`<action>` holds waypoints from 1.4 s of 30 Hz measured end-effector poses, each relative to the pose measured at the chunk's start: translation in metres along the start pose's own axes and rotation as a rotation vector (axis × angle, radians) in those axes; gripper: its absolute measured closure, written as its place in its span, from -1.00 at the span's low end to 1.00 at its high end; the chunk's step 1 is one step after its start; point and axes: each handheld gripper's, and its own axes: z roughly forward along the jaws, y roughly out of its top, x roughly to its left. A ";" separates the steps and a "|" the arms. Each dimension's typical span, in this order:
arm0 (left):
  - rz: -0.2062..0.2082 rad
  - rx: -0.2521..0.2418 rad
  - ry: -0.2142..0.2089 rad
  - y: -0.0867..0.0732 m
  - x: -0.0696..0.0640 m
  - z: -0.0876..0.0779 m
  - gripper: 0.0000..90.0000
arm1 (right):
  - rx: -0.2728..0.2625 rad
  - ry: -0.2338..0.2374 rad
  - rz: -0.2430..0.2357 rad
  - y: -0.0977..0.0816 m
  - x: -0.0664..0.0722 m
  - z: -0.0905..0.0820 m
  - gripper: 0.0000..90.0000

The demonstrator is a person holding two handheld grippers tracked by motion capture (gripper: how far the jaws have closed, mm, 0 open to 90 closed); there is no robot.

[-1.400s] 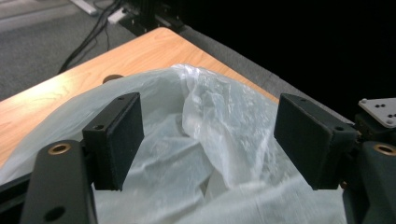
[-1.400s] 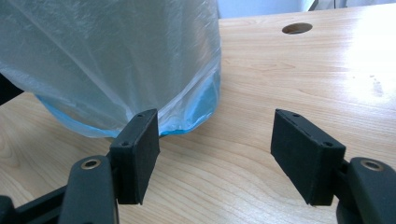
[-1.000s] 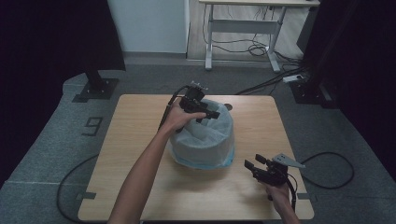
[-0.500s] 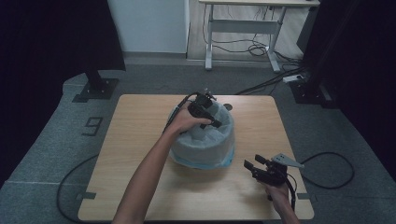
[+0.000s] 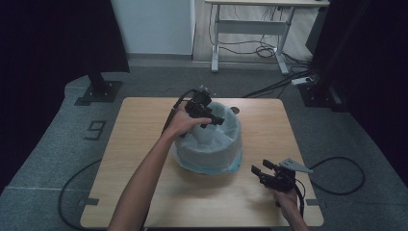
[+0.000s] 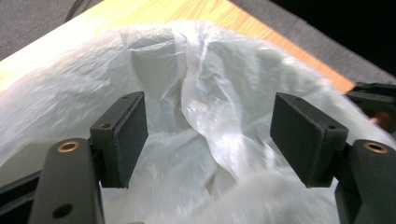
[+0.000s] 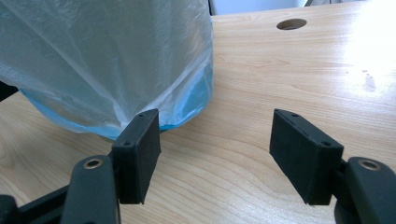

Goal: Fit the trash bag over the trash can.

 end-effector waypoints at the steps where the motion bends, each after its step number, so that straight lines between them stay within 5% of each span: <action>1: 0.002 0.002 0.001 -0.003 -0.001 -0.004 -0.39 | 0.000 0.001 -0.002 0.000 0.000 0.000 -0.27; 7: 0.020 0.026 -0.015 -0.016 -0.007 -0.011 -0.40 | 0.004 -0.002 -0.005 0.000 0.001 0.001 -0.27; 11: 0.059 0.106 0.000 -0.019 -0.013 0.000 -0.41 | 0.002 -0.008 -0.003 0.000 0.000 0.001 -0.27; 27: 0.026 0.271 -0.009 -0.012 -0.009 0.023 -0.39 | 0.004 -0.014 0.006 0.001 -0.003 -0.002 -0.27; 33: 0.015 0.263 -0.014 -0.013 -0.007 0.022 -0.39 | 0.011 -0.017 0.005 0.000 -0.004 -0.002 -0.27; 42: 0.003 0.075 -0.032 -0.020 -0.004 -0.004 -0.41 | 0.014 -0.028 0.014 0.000 -0.008 -0.002 -0.27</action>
